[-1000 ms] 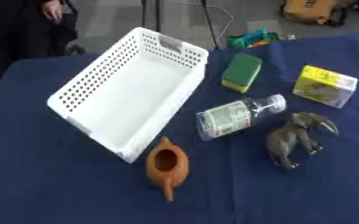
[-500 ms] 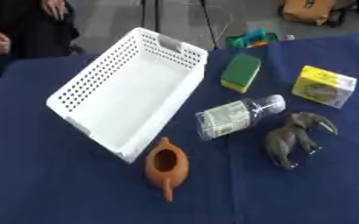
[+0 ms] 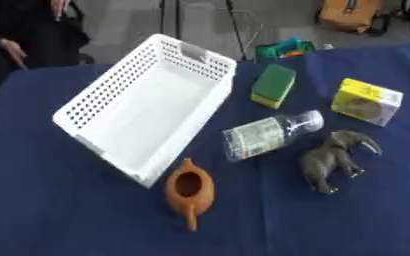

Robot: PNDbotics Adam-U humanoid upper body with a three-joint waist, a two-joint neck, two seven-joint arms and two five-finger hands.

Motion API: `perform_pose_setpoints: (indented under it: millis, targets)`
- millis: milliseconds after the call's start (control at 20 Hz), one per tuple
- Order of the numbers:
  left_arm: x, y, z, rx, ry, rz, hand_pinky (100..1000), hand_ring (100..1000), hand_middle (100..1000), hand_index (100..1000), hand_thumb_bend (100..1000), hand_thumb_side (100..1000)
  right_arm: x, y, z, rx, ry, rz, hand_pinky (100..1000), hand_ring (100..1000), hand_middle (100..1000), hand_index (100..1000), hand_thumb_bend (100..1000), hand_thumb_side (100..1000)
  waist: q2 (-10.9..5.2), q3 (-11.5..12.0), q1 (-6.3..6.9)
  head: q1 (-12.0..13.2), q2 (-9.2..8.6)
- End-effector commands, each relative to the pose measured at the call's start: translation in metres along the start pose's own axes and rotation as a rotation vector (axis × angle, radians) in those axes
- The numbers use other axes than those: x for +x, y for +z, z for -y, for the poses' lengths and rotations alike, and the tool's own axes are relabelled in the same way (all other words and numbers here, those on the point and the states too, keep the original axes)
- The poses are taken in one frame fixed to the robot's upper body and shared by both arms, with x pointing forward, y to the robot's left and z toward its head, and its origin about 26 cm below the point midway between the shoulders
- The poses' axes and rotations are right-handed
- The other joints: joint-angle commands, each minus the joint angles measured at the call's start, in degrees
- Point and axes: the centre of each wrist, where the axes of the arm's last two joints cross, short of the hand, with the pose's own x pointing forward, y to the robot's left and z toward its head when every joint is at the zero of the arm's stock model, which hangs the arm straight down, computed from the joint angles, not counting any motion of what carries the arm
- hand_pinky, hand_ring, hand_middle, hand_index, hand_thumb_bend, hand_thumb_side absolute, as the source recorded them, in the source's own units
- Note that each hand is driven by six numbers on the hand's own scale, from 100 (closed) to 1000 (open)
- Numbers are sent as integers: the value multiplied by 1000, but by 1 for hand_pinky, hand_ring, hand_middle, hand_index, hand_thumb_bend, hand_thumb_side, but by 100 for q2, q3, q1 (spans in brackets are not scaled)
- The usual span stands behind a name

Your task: Pick up objects on the table and place them in the box.

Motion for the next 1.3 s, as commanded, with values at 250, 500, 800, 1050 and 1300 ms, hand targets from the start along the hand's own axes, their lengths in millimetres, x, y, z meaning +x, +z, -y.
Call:
perform_pose_setpoints:
  millis: [250,500,800,1050,1300]
  targets:
    - [7,-10,3,-2,30,35,861,948,943,939,100,1000,10,-22,18,181,47,19,905,928,892,938,100,873,-134,47,-89,-378,-95]
    - [9,-11,5,-11,42,38,860,948,939,929,100,1000,12,-34,7,346,52,29,917,942,901,940,131,856,-144,88,-112,-514,-121]
    - [11,-11,7,-26,52,36,858,947,934,920,100,1000,-1,-55,-33,554,47,39,939,960,923,957,152,854,-147,112,-141,-571,-140]
    - [12,-11,8,-36,59,34,858,946,942,912,100,1000,-4,-66,-60,641,41,40,956,974,929,979,174,840,-144,130,-143,-610,-137]
    - [13,-11,9,-52,64,37,854,944,936,903,100,1000,1,-82,-91,871,78,116,1000,995,952,1000,193,795,-161,143,-175,-652,-132]
